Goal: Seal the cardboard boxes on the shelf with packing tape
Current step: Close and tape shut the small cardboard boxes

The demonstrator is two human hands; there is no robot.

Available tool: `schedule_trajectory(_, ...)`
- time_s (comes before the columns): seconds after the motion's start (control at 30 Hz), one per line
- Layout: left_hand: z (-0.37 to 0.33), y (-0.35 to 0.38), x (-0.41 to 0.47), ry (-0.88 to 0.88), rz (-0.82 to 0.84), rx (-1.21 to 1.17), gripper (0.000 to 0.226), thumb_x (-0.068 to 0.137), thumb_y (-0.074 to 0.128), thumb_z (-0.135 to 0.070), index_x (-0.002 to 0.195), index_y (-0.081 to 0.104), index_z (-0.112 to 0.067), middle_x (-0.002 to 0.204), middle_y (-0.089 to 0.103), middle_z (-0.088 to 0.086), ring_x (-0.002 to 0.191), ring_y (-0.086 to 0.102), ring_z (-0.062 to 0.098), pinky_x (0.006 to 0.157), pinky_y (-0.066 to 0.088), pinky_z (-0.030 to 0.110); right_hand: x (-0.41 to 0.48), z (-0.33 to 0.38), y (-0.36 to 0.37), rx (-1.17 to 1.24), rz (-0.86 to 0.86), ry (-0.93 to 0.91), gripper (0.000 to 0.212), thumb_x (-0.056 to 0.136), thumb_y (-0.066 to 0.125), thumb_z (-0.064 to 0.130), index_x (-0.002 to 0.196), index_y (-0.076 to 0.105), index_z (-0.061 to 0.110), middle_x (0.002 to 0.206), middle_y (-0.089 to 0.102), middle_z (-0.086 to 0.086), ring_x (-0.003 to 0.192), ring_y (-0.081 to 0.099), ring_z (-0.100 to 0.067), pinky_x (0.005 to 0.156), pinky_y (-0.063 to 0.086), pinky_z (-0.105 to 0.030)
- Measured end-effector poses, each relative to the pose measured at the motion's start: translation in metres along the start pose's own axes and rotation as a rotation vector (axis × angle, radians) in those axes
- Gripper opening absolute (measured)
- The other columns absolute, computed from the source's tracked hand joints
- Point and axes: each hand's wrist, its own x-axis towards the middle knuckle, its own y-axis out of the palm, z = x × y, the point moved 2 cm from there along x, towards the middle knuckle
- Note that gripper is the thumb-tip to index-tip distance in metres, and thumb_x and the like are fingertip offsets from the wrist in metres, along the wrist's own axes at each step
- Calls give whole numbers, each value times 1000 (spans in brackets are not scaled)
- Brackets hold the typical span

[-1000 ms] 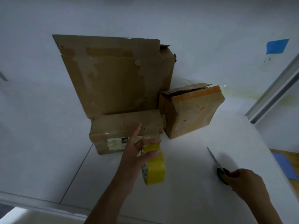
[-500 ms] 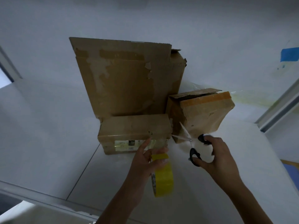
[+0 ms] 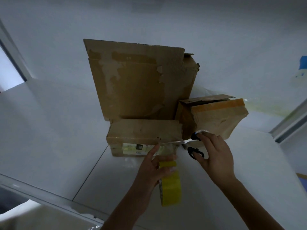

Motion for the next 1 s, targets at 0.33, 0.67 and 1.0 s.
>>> schedule_trajectory(0.33, -1, -3, -4, -4, 22, 46, 100, 49, 85, 3, 137, 43, -20, 87, 77, 5, 81, 74, 16, 60, 56, 28, 8, 10, 2, 50, -74, -51, 29, 83, 66, 27, 102, 73, 7, 99, 68, -5, 85, 49, -18, 65, 35, -22)
schedule_trajectory(0.67, -25, -18, -15, -68, 92, 185, 88, 61, 86, -2, 137, 49, -26, 104, 76, 6, 88, 72, 14, 69, 55, 30, 11, 14, -2, 1, -56, -30, 30, 69, 86, 13, 97, 75, 9, 87, 69, -3, 77, 39, -15, 59, 27, -23)
schedule_trajectory(1.0, -26, -24, -17, -100, 95, 223, 88, 60, 83, -13, 138, 48, -34, 113, 74, 6, 102, 70, 21, 81, 52, 41, 11, 19, 2, 38, -26, -34, 36, 66, 86, 12, 98, 72, 8, 90, 67, -6, 78, 39, -17, 62, 32, -26)
